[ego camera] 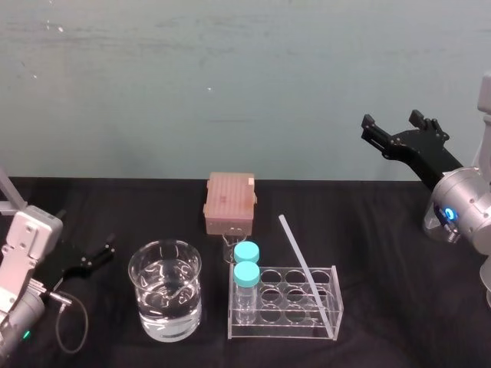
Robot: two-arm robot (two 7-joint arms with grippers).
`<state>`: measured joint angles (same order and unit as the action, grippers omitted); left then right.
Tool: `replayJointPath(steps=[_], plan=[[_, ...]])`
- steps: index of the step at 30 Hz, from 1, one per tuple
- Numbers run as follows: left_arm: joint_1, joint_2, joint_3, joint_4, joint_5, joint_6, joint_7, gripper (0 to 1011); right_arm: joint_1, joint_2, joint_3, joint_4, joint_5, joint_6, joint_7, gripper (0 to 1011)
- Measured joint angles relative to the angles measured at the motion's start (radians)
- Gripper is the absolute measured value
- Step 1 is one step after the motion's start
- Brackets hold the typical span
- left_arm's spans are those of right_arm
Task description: Pick up the stirring rod with one hand, then place it down.
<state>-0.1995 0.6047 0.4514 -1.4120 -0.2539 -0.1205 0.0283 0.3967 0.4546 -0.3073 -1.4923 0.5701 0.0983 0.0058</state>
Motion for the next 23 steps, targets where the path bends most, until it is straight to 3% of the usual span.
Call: replayJointPath(steps=[23], plan=[[0.000, 0.000, 0.000, 0.000, 0.000, 0.000, 0.000, 1005, 0.000, 0.000, -0.001, 0.000, -0.002, -0.003, -0.001, 1003]])
